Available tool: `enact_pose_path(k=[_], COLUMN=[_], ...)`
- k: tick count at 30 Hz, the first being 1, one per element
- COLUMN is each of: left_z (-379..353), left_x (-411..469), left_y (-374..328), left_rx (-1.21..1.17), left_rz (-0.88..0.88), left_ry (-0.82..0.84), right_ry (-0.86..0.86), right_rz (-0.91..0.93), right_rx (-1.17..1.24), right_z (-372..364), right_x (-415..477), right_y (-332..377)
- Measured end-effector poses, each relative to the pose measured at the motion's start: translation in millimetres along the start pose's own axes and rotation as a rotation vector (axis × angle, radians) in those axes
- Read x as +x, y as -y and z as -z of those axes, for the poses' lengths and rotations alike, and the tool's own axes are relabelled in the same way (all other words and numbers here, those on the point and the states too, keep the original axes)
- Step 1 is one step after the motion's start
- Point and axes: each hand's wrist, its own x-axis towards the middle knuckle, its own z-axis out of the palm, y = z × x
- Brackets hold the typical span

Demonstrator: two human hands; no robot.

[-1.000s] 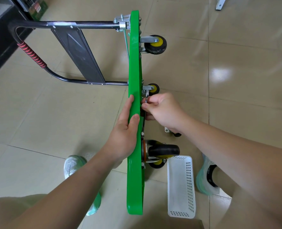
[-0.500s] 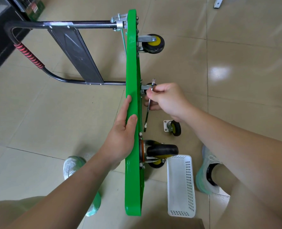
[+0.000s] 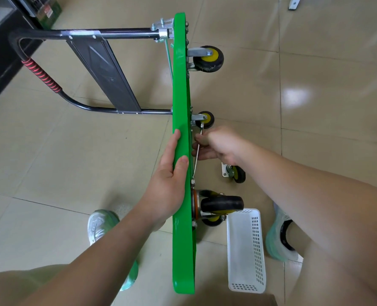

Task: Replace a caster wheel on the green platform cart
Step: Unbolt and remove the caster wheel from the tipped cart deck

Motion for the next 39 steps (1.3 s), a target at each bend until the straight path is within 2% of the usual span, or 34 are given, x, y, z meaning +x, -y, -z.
enact_pose_path(k=[9, 16, 27, 33, 39], left_z=[0.0, -0.2, 0.0, 1.2, 0.7], left_x=[2.8, 2.3, 3.2, 4.2, 2.7], left_y=[4.3, 2.9, 3.7, 5.6, 4.8], left_rx=[0.028, 0.020, 0.033, 0.051, 0.037], left_rz=[0.007, 0.007, 0.002, -0.008, -0.022], left_ry=[-0.001, 0.006, 0.006, 0.009, -0.003], right_ry=[0.043, 0.060, 0.118, 0.063, 0.098], right_rz=[-0.154, -0.173, -0.143, -0.062, 0.039], right_rx=[0.053, 0.054, -0.046, -0.140, -0.139], right_z=[0.6, 1.8, -2.5, -4.3, 2.8], right_x=[12.5, 16.0, 12.5, 13.7, 2.8], right_y=[-13.4, -19.0, -19.5, -21.4, -2.2])
